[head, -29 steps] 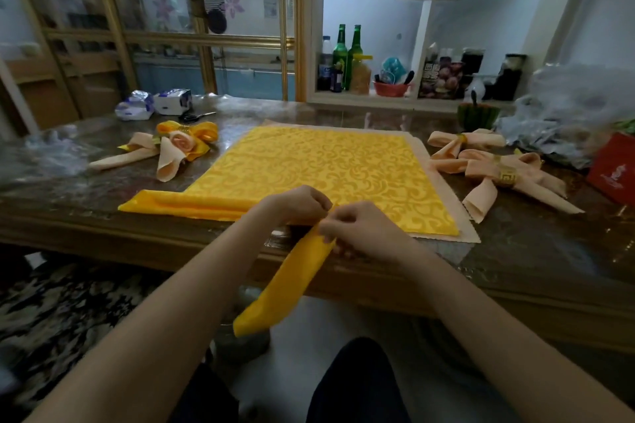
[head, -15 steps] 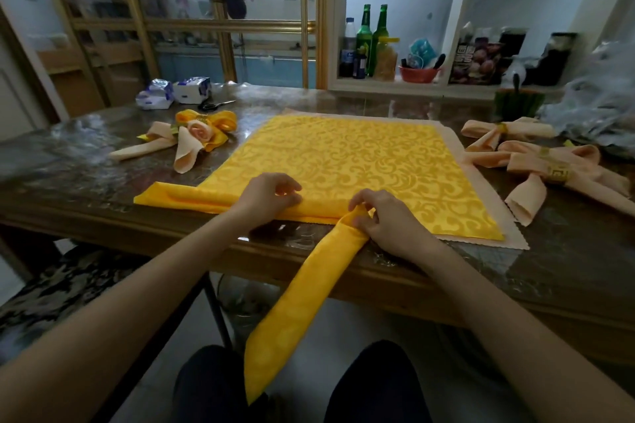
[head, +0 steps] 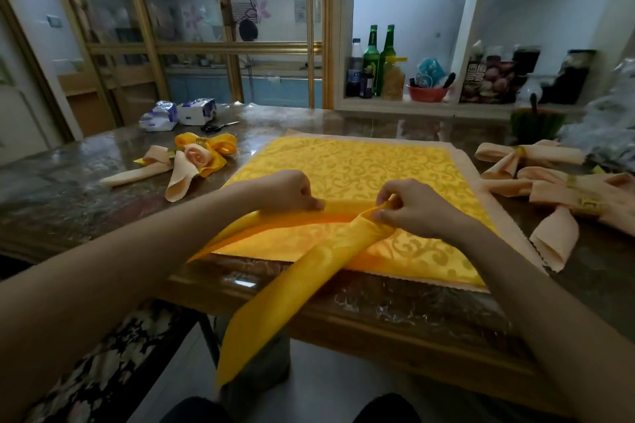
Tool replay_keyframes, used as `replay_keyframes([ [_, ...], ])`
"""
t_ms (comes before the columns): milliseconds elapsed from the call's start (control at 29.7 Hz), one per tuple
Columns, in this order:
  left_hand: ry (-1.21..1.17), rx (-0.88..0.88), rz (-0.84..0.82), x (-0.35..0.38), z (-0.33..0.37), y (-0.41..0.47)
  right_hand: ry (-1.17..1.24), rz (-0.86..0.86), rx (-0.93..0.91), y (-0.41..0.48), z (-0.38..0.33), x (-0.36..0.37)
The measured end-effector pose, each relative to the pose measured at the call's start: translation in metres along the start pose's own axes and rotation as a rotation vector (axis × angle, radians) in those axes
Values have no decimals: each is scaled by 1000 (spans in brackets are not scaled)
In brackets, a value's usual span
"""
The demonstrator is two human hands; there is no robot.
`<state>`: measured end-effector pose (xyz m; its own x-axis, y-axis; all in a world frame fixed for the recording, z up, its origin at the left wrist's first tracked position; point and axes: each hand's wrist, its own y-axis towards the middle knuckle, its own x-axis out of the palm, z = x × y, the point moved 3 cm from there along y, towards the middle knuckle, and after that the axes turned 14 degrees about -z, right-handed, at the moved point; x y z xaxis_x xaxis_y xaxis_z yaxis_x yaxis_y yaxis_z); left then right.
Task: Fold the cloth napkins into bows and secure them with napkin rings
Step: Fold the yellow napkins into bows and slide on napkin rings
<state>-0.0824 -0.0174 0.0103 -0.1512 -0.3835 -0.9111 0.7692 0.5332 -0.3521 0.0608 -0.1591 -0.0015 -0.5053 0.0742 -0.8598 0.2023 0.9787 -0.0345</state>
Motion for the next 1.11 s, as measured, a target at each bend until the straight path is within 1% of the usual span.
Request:
replay_keyframes([
  [101, 5, 23, 83, -14, 15, 22, 33, -8, 60, 16, 18, -15],
  [169, 74, 7, 72, -6, 21, 37, -24, -47, 130, 24, 32, -9],
  [202, 118, -11, 57, 0, 23, 45, -16, -45, 140, 27, 39, -5],
  [270, 150, -44, 2, 8, 23, 56, 59, 10, 106, 28, 47, 1],
  [303, 138, -64, -23, 8, 21, 60, 39, 60, 66, 27, 47, 2],
  [371, 131, -138, -96, -1, 16, 66, -131, 135, -2, 29, 46, 5],
  [404, 119, -184, -158, -5, 13, 66, -190, 140, -34, 29, 43, 9],
  [506, 88, -274, -328, -12, 10, 70, -215, 77, -76, 35, 40, 19],
  [607, 159, -299, -406, -15, 13, 71, -206, 57, -77, 38, 41, 20],
  [674, 133, -276, -376, -21, 22, 73, -221, 39, -72, 37, 40, 17],
  [775, -44, -226, -279, -39, 36, 75, -224, 38, -52, 41, 45, 20],
  [809, -105, -224, -248, -44, 41, 74, -246, 28, -85, 41, 46, 26],
  [843, -154, -234, -219, -46, 45, 73, -200, 0, -96, 40, 45, 29],
  [876, -206, -244, -173, -43, 48, 71, -179, 11, -114, 39, 46, 30],
  [910, -252, -249, -110, -37, 49, 69, -103, 54, -107, 41, 49, 29],
  [944, -285, -253, -33, -28, 53, 65, -40, 58, -113, 43, 48, 25],
  [1011, -347, -235, 109, -3, 57, 61, 33, -28, -30, 45, 48, 20],
  [1045, -382, -215, 149, 11, 57, 59, 97, -22, -9, 41, 47, 14],
  [1112, -431, -160, 196, 30, 55, 52, 202, 17, -61, 34, 46, 3],
])
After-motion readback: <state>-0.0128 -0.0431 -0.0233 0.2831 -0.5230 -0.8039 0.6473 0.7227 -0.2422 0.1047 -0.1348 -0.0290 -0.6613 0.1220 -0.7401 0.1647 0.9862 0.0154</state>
